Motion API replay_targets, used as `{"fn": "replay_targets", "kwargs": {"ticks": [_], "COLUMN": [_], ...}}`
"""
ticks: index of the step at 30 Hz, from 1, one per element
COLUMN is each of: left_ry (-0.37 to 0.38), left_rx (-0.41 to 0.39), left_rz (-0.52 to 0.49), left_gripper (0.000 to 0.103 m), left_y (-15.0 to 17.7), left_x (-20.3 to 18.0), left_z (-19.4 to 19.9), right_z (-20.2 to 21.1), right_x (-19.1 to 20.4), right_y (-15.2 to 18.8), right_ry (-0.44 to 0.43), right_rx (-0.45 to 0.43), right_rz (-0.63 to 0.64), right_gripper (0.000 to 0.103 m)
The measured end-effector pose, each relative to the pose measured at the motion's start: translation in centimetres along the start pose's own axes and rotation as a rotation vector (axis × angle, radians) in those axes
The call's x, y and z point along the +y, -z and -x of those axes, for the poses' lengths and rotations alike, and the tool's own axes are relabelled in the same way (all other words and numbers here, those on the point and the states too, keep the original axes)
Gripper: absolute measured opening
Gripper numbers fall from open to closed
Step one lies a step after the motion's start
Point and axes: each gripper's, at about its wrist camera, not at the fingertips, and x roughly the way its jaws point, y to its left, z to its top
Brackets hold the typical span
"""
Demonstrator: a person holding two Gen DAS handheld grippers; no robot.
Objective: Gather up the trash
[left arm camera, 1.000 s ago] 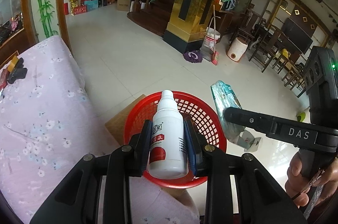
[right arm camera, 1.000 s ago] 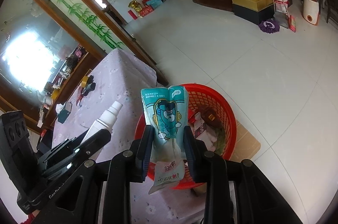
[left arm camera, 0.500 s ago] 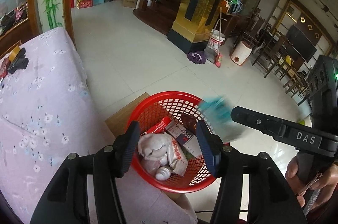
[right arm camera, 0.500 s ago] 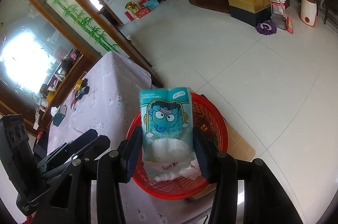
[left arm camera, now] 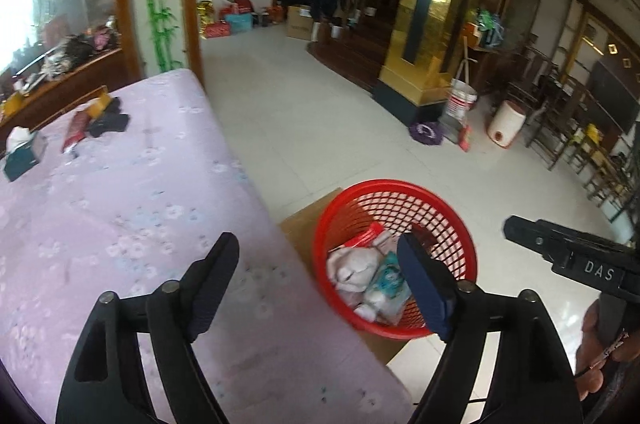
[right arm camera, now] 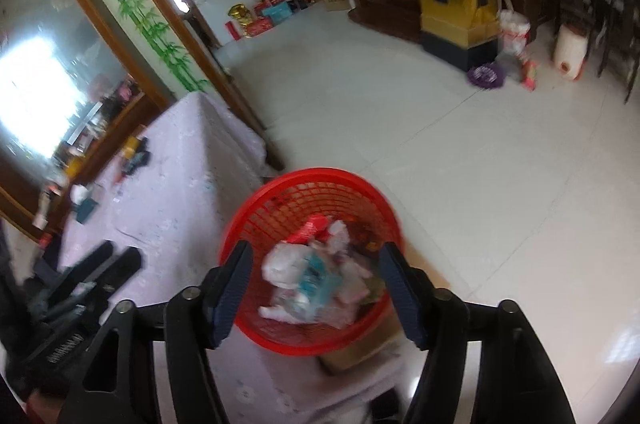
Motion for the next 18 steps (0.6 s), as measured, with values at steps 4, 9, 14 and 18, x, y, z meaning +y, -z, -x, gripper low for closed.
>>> {"fn": "replay_targets", "kwargs": {"ticks": [4,9,14,18], "left_ry": [-0.034,-0.037,-0.024,-0.007], "left_rx": [-0.030,-0.049,-0.083,-0.106], "left_rz": [-0.007,-0.064,-0.113,-0.143], "left_gripper": [0.087,0.088,0.092,0.096], "left_y": [1.6,3.3,5.0,5.9], "left_x": [0.9,2.1,3.0,3.5], "left_z": [2.0,4.6,7.5,9.5], "right_z": [1.7,5.0,8.3,10.9], "right_x": [0.9,2.4,4.6,6.5], "right_y": [1.6,4.7,7.8,10.0], "right_ry": [0.094,0.198,0.292,0.329], "right_rx": [-0.034,-0.095,-0.139,-0.172], "right_rz": [0.056,0.061,0.066,0.060], "right_gripper": [0.076,0.081,0.083,0.084]}}
